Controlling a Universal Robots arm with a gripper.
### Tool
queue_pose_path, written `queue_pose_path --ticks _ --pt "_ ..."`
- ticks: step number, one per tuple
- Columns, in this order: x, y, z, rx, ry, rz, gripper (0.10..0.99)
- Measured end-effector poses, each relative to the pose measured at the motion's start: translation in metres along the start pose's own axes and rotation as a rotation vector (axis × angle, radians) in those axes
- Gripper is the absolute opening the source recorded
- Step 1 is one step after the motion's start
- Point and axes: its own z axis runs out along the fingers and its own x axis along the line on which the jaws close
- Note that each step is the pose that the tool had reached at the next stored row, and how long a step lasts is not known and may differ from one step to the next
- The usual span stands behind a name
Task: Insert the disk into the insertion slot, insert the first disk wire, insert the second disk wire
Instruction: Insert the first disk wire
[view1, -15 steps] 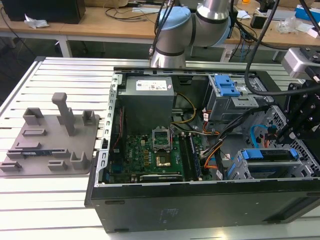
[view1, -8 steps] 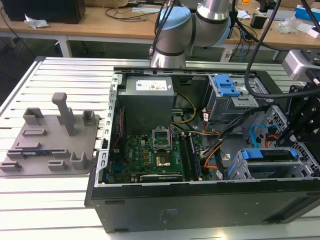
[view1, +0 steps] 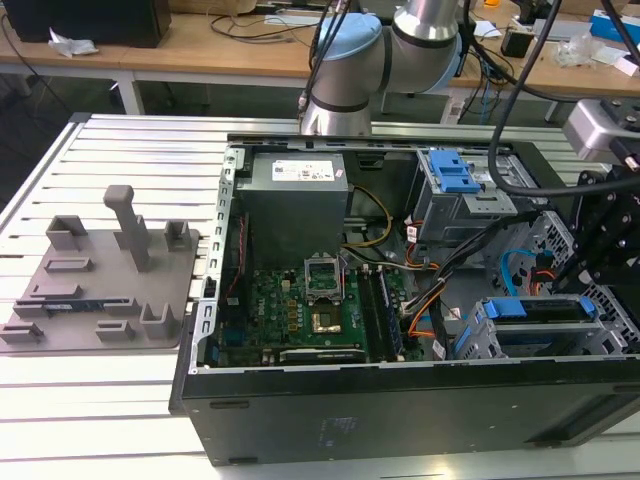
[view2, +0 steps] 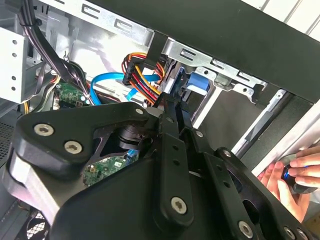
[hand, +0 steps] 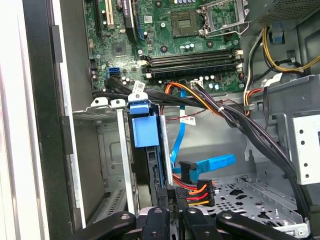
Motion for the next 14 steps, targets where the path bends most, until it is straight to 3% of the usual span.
queue_pose_path --ticks 14 --pt "0.0043 -0.0006 0.0008 0.000 -0.0001 0.000 0.169"
